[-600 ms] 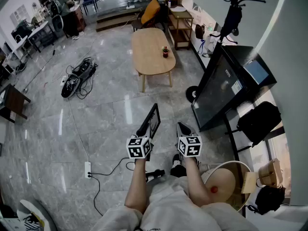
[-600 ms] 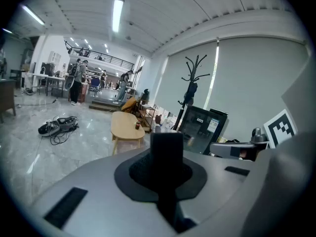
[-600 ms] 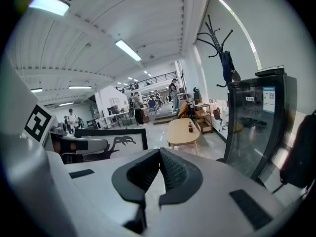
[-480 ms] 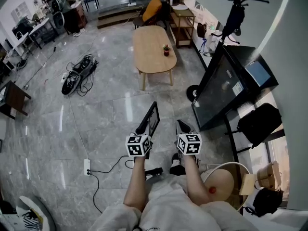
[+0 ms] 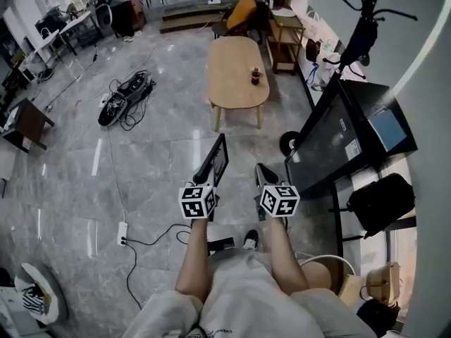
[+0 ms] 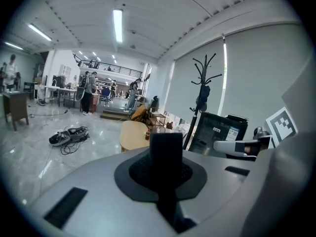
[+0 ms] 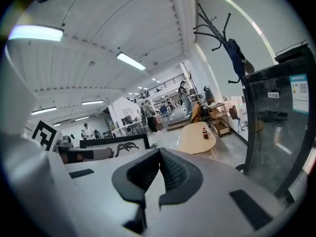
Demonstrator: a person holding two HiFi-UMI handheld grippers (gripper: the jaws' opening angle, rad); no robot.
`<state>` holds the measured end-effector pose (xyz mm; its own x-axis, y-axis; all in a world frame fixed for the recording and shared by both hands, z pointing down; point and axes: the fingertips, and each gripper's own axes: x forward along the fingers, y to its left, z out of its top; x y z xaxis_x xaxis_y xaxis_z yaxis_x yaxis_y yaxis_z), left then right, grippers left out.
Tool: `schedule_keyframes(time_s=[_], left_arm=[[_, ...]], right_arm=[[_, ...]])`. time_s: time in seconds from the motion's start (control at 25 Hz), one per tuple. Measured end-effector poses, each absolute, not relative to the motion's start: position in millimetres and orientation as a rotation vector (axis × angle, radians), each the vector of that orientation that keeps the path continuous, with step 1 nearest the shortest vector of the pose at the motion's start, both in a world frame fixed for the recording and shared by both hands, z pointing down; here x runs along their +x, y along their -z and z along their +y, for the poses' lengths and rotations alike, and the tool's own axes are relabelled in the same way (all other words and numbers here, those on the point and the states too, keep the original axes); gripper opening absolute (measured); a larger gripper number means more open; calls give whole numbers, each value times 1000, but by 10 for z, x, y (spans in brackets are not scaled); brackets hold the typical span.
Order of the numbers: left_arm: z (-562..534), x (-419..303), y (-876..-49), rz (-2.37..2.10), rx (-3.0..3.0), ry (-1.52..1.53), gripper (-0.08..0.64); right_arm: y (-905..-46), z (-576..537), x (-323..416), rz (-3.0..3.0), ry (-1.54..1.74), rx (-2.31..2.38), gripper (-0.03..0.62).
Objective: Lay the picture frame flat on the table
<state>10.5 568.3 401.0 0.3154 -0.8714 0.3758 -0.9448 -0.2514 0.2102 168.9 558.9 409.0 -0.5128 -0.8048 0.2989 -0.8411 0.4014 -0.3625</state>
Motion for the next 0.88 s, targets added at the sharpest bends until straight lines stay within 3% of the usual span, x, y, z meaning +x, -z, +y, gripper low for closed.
schedule_keyframes(time_s=[0.88], left_arm=[[5425, 348, -4145, -1821, 2068, -175, 26]], right_arm=[[-4597, 5148, 2344, -2578, -938, 1399, 34]])
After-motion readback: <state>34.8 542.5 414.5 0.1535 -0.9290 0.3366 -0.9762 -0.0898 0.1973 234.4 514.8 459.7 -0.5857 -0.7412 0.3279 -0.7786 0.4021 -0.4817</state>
